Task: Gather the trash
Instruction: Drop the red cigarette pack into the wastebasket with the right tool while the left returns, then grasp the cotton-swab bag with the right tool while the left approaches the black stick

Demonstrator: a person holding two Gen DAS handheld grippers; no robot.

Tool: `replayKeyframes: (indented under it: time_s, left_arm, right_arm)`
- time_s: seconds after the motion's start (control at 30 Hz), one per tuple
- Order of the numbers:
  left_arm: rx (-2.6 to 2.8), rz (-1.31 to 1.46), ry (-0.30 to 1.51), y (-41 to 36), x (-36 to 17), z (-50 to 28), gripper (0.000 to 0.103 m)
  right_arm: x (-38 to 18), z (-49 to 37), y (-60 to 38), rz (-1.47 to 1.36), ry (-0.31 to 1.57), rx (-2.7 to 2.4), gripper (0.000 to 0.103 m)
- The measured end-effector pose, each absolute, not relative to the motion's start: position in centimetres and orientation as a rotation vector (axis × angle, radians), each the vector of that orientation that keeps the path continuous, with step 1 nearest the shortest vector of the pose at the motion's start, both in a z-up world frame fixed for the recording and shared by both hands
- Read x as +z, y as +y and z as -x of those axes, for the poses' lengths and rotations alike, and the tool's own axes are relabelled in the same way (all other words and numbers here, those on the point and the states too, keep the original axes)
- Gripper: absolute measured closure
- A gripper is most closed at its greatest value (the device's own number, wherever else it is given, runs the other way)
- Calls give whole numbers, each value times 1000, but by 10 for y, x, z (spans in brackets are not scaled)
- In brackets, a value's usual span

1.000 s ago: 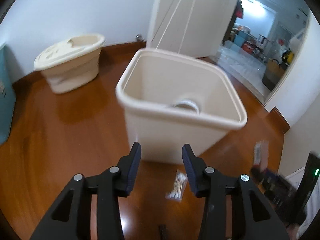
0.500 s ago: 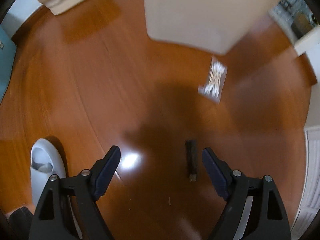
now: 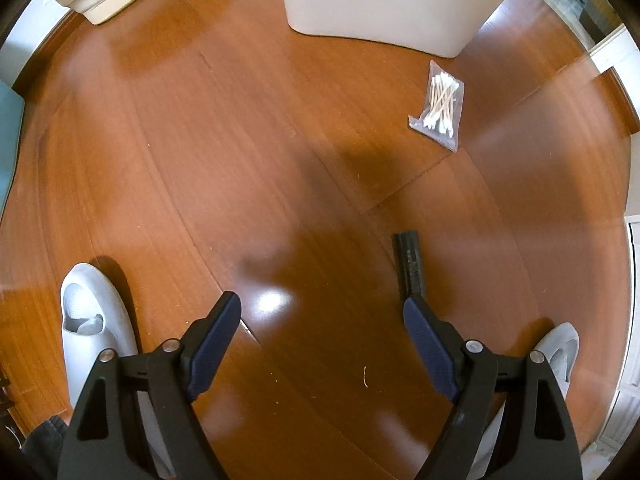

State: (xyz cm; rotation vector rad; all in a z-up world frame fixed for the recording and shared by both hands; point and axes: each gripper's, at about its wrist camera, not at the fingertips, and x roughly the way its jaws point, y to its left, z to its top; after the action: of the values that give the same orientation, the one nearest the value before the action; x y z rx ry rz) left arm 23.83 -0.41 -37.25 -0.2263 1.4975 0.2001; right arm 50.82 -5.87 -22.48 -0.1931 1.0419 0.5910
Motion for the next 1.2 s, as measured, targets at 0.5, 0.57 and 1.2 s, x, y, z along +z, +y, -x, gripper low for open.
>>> replayKeyframes:
  time_s: [0.5, 0.57, 1.2]
  left_arm:
    - [220, 259, 1529, 6, -391, -237, 19]
    - [224, 258, 1538, 10, -393, -233, 19]
    - [246, 279, 1564, 13, -413, -221, 19]
  right_arm:
    - [-165, -399, -162, -38, 646, 477, 9]
    - [-178, -384, -183, -102, 669, 437, 9]
    - [-428, -361, -150, -66, 1267, 227, 24]
